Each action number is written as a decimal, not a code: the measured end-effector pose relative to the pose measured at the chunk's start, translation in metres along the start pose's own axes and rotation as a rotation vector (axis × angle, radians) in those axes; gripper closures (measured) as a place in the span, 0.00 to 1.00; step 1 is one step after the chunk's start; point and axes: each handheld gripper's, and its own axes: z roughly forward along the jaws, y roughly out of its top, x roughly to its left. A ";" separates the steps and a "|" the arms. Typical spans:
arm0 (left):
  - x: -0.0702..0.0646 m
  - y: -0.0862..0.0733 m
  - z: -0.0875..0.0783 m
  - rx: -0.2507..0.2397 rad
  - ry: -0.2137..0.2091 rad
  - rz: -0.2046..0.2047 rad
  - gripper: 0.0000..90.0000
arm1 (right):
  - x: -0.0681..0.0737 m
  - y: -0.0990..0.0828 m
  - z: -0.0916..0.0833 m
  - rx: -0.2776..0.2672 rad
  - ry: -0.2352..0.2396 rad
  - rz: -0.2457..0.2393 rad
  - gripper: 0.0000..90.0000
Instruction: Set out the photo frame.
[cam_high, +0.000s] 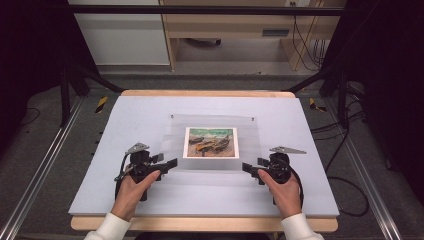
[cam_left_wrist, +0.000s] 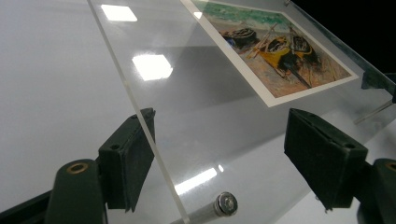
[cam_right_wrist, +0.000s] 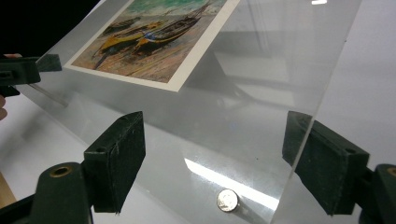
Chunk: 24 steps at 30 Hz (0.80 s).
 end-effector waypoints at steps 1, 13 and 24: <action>0.000 0.000 0.000 -0.001 0.002 0.007 0.26 | 0.000 0.000 0.000 0.000 -0.003 -0.004 0.24; -0.005 -0.003 -0.004 -0.006 0.008 0.030 0.27 | 0.003 -0.003 -0.004 0.000 -0.011 -0.028 0.25; -0.004 -0.005 -0.009 -0.009 0.002 0.041 0.30 | 0.005 -0.006 -0.008 -0.005 -0.004 -0.041 0.29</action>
